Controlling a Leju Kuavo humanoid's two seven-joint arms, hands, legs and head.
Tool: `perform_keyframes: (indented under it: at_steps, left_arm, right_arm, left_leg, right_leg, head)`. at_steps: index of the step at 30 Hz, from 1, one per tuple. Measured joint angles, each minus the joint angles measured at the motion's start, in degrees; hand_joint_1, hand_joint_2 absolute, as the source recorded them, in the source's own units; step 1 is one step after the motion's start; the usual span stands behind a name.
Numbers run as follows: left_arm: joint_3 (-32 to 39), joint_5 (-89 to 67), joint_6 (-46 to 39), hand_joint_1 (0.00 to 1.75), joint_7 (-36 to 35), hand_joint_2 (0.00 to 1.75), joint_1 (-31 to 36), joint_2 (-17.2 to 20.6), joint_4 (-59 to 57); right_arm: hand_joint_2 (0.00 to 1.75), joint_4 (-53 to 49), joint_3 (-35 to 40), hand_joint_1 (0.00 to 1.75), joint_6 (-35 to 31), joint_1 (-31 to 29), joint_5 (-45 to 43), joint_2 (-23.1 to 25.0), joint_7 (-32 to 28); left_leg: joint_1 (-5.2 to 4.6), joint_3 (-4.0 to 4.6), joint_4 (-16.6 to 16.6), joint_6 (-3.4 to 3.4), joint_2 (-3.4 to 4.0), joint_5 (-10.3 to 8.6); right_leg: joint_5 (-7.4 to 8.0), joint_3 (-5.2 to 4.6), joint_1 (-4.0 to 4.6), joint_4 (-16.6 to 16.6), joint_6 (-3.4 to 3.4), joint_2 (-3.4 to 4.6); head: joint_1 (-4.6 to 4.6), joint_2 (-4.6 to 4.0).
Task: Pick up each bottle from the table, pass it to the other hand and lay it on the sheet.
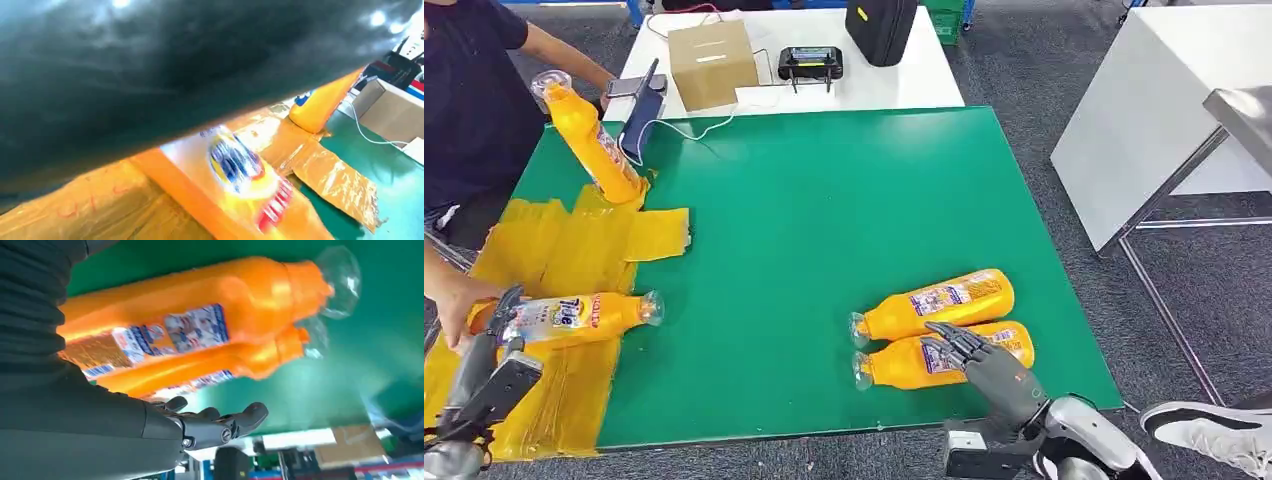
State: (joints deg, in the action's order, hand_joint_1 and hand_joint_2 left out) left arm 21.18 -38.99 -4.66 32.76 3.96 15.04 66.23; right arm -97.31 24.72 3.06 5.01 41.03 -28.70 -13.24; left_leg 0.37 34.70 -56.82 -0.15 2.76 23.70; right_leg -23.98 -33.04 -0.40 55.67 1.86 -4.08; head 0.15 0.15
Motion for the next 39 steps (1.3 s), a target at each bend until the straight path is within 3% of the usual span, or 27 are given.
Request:
perform_keyframes:
  at_steps: [23,39]
  left_arm:
    - [-0.1,1.9,0.9,0.00,0.8,0.00,0.6,-0.7,0.1]
    - [-1.7,1.8,1.2,0.00,1.0,0.00,3.6,-1.7,-0.6]
  right_arm:
    - [1.75,1.1,-7.9,0.00,3.8,1.7,-0.7,-8.8,5.9]
    - [1.75,4.3,-9.4,0.00,5.3,2.8,0.0,-9.1,6.1]
  left_leg:
    - [-0.10,-0.02,0.0,0.02,0.01,0.00]
    - [-0.11,-0.02,0.0,0.02,0.01,0.00]
  right_leg:
    - [0.02,-0.01,-0.08,0.0,0.03,0.00]
    - [0.03,0.02,-0.09,0.0,0.04,0.00]
  head:
    - [-0.02,0.00]
    - [-0.02,0.00]
